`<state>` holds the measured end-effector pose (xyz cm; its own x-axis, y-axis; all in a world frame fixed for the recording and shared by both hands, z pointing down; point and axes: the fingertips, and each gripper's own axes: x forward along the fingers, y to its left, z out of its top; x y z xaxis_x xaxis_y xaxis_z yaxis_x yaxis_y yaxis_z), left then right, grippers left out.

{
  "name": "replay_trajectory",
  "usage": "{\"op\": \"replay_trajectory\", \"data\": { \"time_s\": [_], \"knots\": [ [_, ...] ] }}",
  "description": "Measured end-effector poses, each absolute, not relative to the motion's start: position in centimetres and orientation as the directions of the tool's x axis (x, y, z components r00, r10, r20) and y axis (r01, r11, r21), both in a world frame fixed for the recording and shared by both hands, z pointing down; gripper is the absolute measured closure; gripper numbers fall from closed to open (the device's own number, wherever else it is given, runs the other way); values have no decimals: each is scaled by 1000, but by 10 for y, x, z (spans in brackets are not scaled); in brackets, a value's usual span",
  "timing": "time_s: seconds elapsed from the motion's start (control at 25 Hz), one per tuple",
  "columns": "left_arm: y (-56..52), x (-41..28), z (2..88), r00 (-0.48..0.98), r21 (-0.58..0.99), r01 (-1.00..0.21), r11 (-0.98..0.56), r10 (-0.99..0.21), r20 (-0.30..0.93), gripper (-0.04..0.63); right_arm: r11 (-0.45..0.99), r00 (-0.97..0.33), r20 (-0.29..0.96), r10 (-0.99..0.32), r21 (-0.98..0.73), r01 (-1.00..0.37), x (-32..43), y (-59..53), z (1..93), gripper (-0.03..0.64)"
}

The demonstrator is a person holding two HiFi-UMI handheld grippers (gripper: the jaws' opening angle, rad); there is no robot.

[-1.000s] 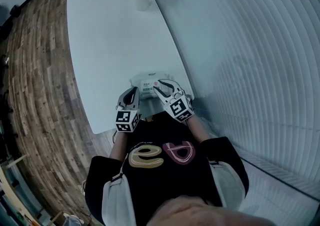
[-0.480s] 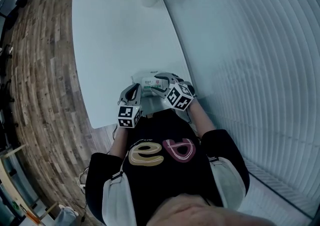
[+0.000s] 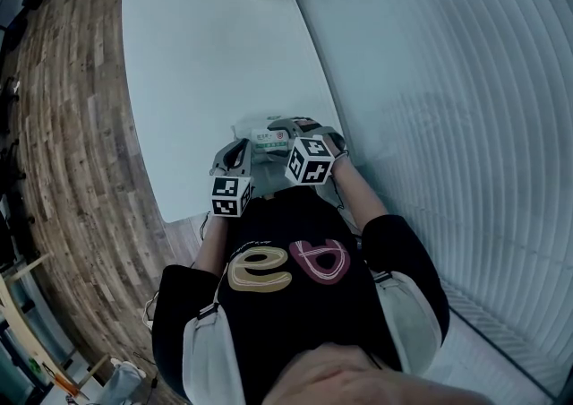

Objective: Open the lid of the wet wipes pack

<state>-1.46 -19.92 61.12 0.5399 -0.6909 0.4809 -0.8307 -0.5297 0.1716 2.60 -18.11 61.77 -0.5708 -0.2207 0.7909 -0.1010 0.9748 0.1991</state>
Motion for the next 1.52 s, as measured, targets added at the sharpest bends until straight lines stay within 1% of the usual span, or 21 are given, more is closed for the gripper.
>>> {"op": "replay_trajectory", "data": {
  "time_s": [0.24, 0.44, 0.68, 0.84, 0.88, 0.92, 0.96, 1.24, 1.52],
  "knots": [
    [-204, -10, 628, 510, 130, -842, -524, -691, 513, 575, 978, -555, 809, -194, 203, -47, 28, -185, 630, 337],
    [-200, -6, 627, 514, 141, -838, -527, -677, 526, 575, 986, -526, 839, -140, 167, 4, 29, -176, 629, 325],
    [-200, -7, 630, 512, 143, -839, -526, -672, 534, 575, 985, -498, 857, -133, 170, 31, 28, -174, 634, 322],
    [-202, -7, 631, 510, 154, -842, -518, -670, 539, 575, 990, -504, 856, -116, 139, 8, 29, -177, 634, 334],
    [-203, -7, 632, 511, 158, -842, -515, -671, 537, 577, 992, -511, 852, -113, 129, -5, 30, -177, 634, 343],
    [-202, -7, 632, 513, 164, -843, -513, -672, 534, 577, 993, -519, 848, -110, 118, -18, 29, -177, 634, 368],
    [-202, -8, 632, 515, 170, -843, -511, -673, 531, 577, 994, -526, 844, -108, 107, -31, 29, -177, 634, 374],
    [-202, -7, 635, 524, 180, -840, -512, -677, 517, 578, 996, -566, 821, -75, 38, -77, 31, -179, 632, 385],
    [-203, -8, 634, 526, 167, -835, -525, -671, 522, 578, 997, -599, 799, -39, -12, -81, 31, -181, 628, 390]
  ]
}}
